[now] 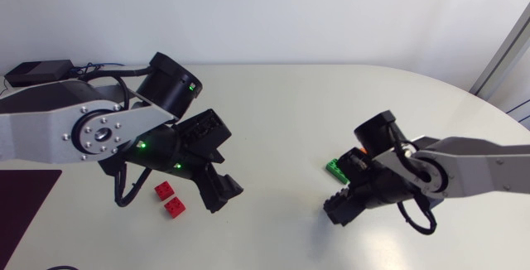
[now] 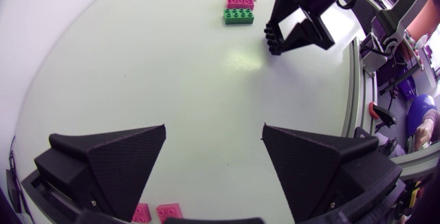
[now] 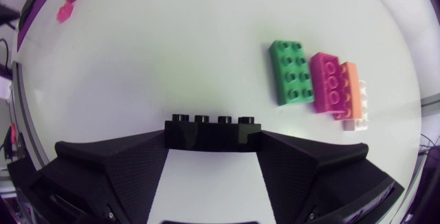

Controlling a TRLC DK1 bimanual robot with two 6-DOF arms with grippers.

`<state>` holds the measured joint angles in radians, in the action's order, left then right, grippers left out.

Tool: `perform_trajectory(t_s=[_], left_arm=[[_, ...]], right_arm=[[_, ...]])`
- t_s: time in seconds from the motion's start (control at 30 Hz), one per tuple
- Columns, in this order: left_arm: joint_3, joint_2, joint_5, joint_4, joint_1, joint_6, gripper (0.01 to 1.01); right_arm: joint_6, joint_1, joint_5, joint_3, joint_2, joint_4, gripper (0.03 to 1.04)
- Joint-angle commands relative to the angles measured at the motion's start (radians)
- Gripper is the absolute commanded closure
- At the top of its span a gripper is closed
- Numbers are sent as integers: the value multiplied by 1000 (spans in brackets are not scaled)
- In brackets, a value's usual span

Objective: Sort duplo bricks by size, large to the right and small to the left

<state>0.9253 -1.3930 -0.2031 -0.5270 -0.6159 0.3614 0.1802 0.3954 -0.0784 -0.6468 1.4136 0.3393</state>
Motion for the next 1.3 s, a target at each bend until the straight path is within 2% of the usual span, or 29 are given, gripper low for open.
perform_trajectory(t_s=[0.0,0.23,0.43,0.6,0.67,0.77,0.8,1.13,1.27], left_arm=[[-31,12,-5,-7,7,-13,52],[-46,29,-5,-7,28,-12,52],[-69,43,-5,-5,79,5,52],[-100,68,-5,-7,120,21,52],[-112,80,-5,-7,133,25,52],[-138,103,-5,-7,148,30,52],[-148,111,-5,-7,154,30,52],[-195,224,-5,-31,223,34,52],[-197,252,-5,-27,288,33,52]], right_arm=[[28,-73,5,-88,4,20,698],[31,-190,3,-206,119,1,697],[31,-254,9,-221,246,-95,697],[35,-285,12,-220,294,-128,677],[35,-290,12,-220,300,-128,518],[36,-290,11,-215,288,-118,116],[35,-290,9,-212,277,-118,66],[4,-271,0,-194,111,-102,66],[-19,-271,0,-175,35,-103,66]])
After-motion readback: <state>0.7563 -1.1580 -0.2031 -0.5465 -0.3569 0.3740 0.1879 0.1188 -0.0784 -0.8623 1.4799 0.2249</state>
